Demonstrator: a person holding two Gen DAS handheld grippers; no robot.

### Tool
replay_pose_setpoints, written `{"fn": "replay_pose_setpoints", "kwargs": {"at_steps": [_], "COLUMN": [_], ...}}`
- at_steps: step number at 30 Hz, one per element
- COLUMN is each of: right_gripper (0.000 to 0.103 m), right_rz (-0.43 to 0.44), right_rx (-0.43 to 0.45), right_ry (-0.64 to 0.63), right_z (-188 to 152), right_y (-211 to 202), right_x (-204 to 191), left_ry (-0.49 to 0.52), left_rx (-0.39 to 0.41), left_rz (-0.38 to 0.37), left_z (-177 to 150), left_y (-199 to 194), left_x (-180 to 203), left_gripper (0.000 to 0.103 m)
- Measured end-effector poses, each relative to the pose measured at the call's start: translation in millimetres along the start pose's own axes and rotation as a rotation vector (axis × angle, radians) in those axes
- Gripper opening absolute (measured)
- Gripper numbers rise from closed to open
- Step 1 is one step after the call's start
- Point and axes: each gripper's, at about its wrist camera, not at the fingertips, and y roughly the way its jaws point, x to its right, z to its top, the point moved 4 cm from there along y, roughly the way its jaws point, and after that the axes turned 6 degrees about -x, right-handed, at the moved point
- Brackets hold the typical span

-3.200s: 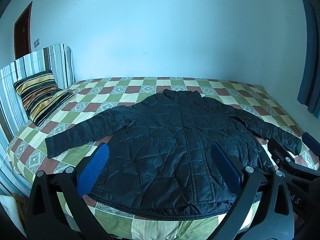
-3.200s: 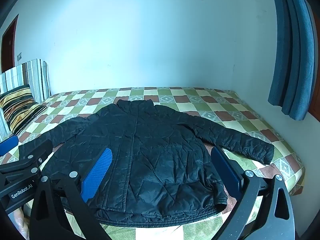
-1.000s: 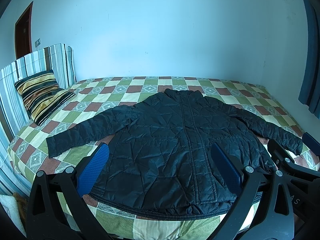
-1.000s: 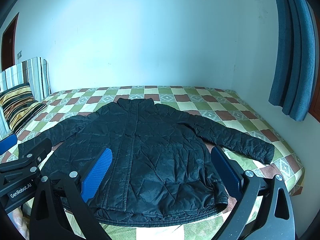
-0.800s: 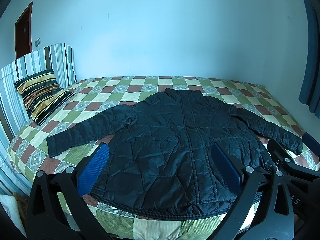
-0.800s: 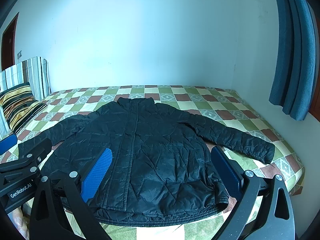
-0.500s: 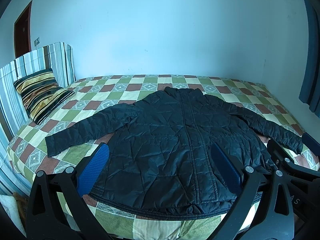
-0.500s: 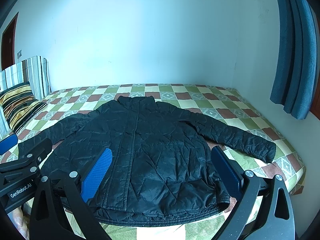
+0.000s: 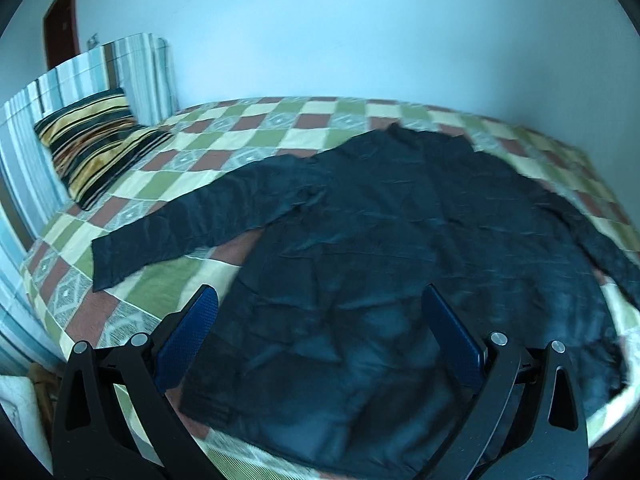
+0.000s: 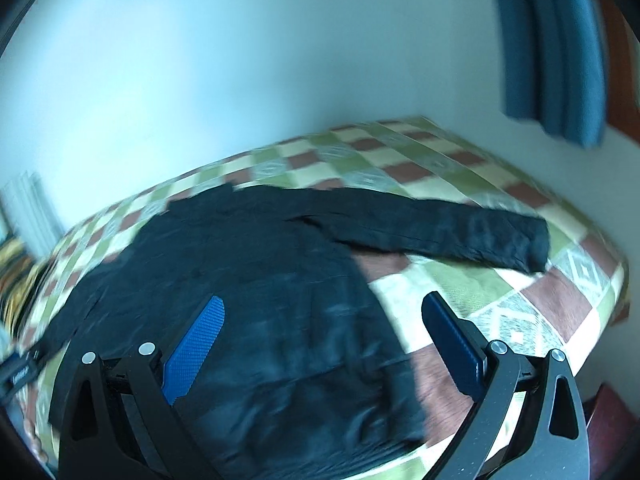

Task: Fold large clothes
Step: 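Grasp the jacket sleeve cuff with the right gripper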

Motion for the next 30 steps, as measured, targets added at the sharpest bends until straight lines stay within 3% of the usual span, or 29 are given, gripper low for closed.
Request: {"fn": "replay_pose_setpoints", "kwargs": {"at_steps": [12,14,15,16,24,30], "right_gripper": [0.097,0.089,0.074,0.067,0.067,0.068], "right_rz": [-0.187,-0.228,-0.245,-0.256,-0.189,-0.106], "right_rx": [-0.017,-0.027,-0.037,-0.057,-0.110,-0.148], "right_ry": [0.374,0.420,0.438,0.465,0.649,0.715], "right_z": [45,48,47,47,32,24], "right_y": [69,79,82,88,111,132], "right_x": [196,223,233,245,293,299], "left_ry": [-0.154,-0.161,-0.163,-0.167,-0.175,-0.173], "left_rx": [-0.104,-0.114,-0.121,-0.127,-0.165,-0.174], "left_rz": [0.079,0.088,0.088,0.090,0.122,0.137], "left_z": [15,16,16,16,12,12], "left_y": [77,86,90,93,111,117], "left_x": [-59,-63,-64,-66,-74,-75], "left_gripper": [0.101,0.101,0.101,0.101,0.101,0.101]}}
